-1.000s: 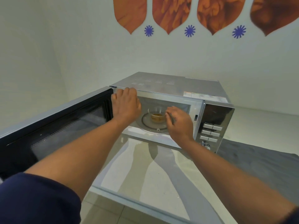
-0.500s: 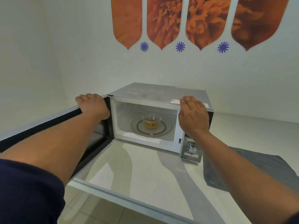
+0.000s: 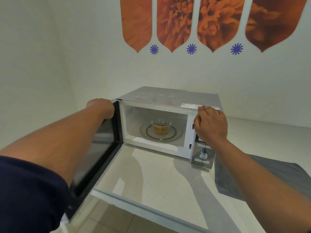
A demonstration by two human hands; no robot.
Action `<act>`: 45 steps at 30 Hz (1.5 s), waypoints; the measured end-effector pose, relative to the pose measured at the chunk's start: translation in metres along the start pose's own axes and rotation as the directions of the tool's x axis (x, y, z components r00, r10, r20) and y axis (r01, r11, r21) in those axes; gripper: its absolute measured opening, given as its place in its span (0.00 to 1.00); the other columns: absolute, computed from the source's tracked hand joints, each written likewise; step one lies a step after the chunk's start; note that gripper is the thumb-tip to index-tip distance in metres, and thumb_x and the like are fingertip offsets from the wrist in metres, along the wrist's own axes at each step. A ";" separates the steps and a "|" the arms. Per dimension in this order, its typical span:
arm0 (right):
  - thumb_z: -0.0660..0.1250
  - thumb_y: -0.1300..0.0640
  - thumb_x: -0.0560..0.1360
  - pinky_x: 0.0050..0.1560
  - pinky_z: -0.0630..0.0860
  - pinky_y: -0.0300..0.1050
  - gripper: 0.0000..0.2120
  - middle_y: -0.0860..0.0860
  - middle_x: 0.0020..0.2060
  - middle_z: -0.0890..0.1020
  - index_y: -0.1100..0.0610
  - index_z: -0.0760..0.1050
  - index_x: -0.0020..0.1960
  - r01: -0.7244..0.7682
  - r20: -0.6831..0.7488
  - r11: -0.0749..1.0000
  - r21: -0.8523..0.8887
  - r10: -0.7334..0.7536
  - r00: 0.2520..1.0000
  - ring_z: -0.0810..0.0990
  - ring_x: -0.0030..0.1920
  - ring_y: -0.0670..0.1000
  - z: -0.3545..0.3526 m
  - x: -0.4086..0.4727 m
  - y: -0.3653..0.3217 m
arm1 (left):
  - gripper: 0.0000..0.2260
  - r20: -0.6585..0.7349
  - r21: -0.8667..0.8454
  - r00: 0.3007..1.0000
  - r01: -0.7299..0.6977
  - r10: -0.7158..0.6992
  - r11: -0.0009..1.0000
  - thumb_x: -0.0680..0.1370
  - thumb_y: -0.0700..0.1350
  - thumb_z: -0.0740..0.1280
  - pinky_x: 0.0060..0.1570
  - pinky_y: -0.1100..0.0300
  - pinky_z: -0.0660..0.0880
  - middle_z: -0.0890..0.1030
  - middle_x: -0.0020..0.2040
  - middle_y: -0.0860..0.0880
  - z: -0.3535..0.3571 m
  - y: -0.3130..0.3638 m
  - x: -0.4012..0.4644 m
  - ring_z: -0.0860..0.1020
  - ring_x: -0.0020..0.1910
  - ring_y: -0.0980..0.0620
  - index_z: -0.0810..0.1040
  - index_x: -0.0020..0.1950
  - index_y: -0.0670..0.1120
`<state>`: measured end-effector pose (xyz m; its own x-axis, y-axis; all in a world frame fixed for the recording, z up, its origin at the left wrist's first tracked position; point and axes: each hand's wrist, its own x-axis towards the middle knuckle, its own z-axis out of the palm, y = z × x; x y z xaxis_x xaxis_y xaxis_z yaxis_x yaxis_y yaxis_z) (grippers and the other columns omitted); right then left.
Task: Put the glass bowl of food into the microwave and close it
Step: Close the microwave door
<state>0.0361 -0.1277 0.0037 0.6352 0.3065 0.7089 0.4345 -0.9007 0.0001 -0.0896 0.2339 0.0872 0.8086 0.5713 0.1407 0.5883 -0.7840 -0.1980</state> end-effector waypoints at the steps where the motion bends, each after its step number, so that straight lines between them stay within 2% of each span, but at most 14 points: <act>1: 0.55 0.52 0.79 0.65 0.70 0.56 0.23 0.57 0.63 0.83 0.61 0.79 0.65 -0.007 -0.002 1.000 0.003 0.007 1.000 0.80 0.65 0.59 0.000 0.000 0.000 | 0.10 0.025 -0.001 1.000 -0.017 0.017 1.000 0.76 0.39 0.59 0.52 0.52 0.76 0.74 0.43 0.48 -0.003 0.002 -0.001 0.75 0.48 0.44 0.75 0.55 0.44; 4: 0.55 0.52 0.78 0.64 0.70 0.56 0.23 0.57 0.62 0.84 0.61 0.80 0.64 -0.009 -0.004 1.000 -0.002 0.009 1.000 0.80 0.63 0.59 0.000 0.000 -0.001 | 0.16 0.073 -0.025 0.996 -0.056 0.057 0.998 0.78 0.37 0.58 0.60 0.49 0.75 0.78 0.57 0.42 -0.011 0.007 -0.003 0.77 0.57 0.41 0.74 0.65 0.40; 7: 0.54 0.52 0.78 0.64 0.71 0.56 0.24 0.57 0.61 0.84 0.61 0.80 0.63 -0.014 0.003 1.000 0.007 0.014 1.000 0.80 0.63 0.59 -0.001 0.000 -0.002 | 0.17 0.109 -0.025 0.990 -0.083 0.085 0.996 0.82 0.41 0.56 0.60 0.50 0.72 0.75 0.68 0.40 -0.016 0.012 -0.006 0.76 0.64 0.40 0.72 0.70 0.40; 12: 0.55 0.52 0.77 0.64 0.71 0.56 0.23 0.57 0.61 0.84 0.61 0.80 0.63 -0.014 -0.001 1.000 0.015 0.014 1.000 0.80 0.63 0.59 0.000 0.000 -0.001 | 0.18 0.178 0.003 0.977 -0.121 0.118 0.993 0.84 0.45 0.53 0.61 0.50 0.71 0.78 0.65 0.39 -0.017 0.024 -0.008 0.75 0.54 0.42 0.77 0.65 0.39; 17: 0.56 0.52 0.77 0.65 0.71 0.56 0.23 0.57 0.63 0.84 0.61 0.80 0.65 -0.016 0.001 1.000 0.009 0.016 1.000 0.80 0.64 0.59 -0.001 0.000 -0.001 | 0.23 0.131 -0.236 0.981 -0.108 0.142 0.966 0.83 0.50 0.54 0.68 0.50 0.66 0.68 0.74 0.37 -0.009 0.039 0.000 0.68 0.71 0.39 0.68 0.74 0.40; 20: 0.56 0.52 0.77 0.65 0.71 0.56 0.24 0.58 0.63 0.84 0.61 0.80 0.65 -0.022 0.006 1.000 0.013 0.021 1.000 0.80 0.65 0.59 -0.001 0.000 -0.001 | 0.31 0.099 -0.324 0.985 -0.100 0.139 0.941 0.81 0.55 0.53 0.75 0.45 0.53 0.53 0.81 0.39 0.000 0.046 0.003 0.51 0.80 0.38 0.53 0.81 0.41; 22: 0.57 0.52 0.77 0.66 0.71 0.56 0.23 0.57 0.63 0.83 0.61 0.80 0.66 -0.029 0.010 0.999 0.026 0.028 1.000 0.79 0.65 0.59 -0.002 -0.001 -0.002 | 0.33 0.081 -0.368 0.980 -0.141 0.183 0.919 0.82 0.57 0.51 0.77 0.43 0.45 0.46 0.82 0.40 0.004 0.054 0.006 0.42 0.80 0.38 0.46 0.81 0.40; 28: 0.59 0.52 0.78 0.69 0.68 0.56 0.22 0.55 0.66 0.83 0.59 0.80 0.66 -0.066 0.033 0.990 0.124 0.062 0.998 0.78 0.68 0.58 -0.006 -0.001 -0.002 | 0.29 -0.079 -0.450 0.928 -0.360 0.365 0.817 0.84 0.56 0.49 0.77 0.44 0.46 0.49 0.83 0.46 0.011 0.077 0.005 0.43 0.81 0.42 0.50 0.82 0.45; 34: 0.55 0.54 0.76 0.52 0.72 0.50 0.19 0.53 0.48 0.88 0.57 0.84 0.50 -0.105 0.010 0.950 0.293 0.107 0.994 0.82 0.48 0.56 -0.017 0.007 0.001 | 0.26 -0.195 -0.432 0.863 -0.502 0.465 0.750 0.85 0.57 0.46 0.77 0.45 0.49 0.54 0.82 0.51 0.007 0.105 0.000 0.48 0.81 0.48 0.56 0.82 0.49; 36: 0.54 0.53 0.77 0.46 0.75 0.49 0.19 0.47 0.41 0.87 0.52 0.84 0.43 -0.101 -0.001 0.921 0.377 0.109 0.994 0.81 0.41 0.52 -0.021 0.009 0.005 | 0.26 -0.216 -0.410 0.842 -0.538 0.495 0.736 0.85 0.57 0.45 0.77 0.45 0.52 0.57 0.81 0.52 0.006 0.115 0.002 0.50 0.81 0.48 0.58 0.81 0.49; 39: 0.56 0.51 0.81 0.36 0.65 0.44 0.23 0.37 0.24 0.75 0.42 0.71 0.27 -0.115 0.022 0.859 0.498 0.120 0.993 0.74 0.30 0.43 -0.023 0.013 0.009 | 0.26 -0.267 -0.382 0.802 -0.597 0.535 0.705 0.85 0.58 0.45 0.75 0.47 0.54 0.60 0.81 0.52 0.006 0.131 0.006 0.54 0.81 0.49 0.61 0.80 0.50; 40: 0.56 0.47 0.82 0.35 0.63 0.44 0.23 0.35 0.25 0.75 0.40 0.71 0.28 -0.120 0.040 0.848 0.517 0.117 0.992 0.75 0.31 0.43 -0.025 0.015 0.009 | 0.26 -0.283 -0.377 0.787 -0.616 0.547 0.692 0.85 0.59 0.44 0.75 0.47 0.55 0.60 0.80 0.53 0.007 0.136 0.007 0.55 0.80 0.49 0.62 0.80 0.51; 42: 0.55 0.38 0.81 0.39 0.69 0.45 0.19 0.36 0.30 0.81 0.34 0.79 0.36 -0.126 0.071 0.844 0.521 0.105 0.992 0.79 0.38 0.42 -0.026 0.015 0.010 | 0.27 -0.313 -0.362 0.759 -0.651 0.571 0.667 0.84 0.60 0.43 0.75 0.47 0.57 0.62 0.80 0.54 0.007 0.146 0.008 0.56 0.80 0.49 0.63 0.79 0.53; 45: 0.55 0.32 0.78 0.56 0.74 0.46 0.28 0.45 0.53 0.88 0.48 0.85 0.61 -0.096 0.113 0.887 0.451 0.050 0.992 0.83 0.58 0.50 -0.024 0.014 0.014 | 0.29 -0.358 -0.329 0.716 -0.697 0.599 0.637 0.83 0.63 0.41 0.74 0.46 0.59 0.63 0.80 0.53 0.007 0.160 0.007 0.57 0.80 0.49 0.64 0.78 0.54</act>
<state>0.0355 -0.1440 0.0304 0.7242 0.2937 0.6239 0.6124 -0.6899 -0.3860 0.0104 0.1137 0.0501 0.9327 -0.1476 0.3292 -0.1881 -0.9776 0.0946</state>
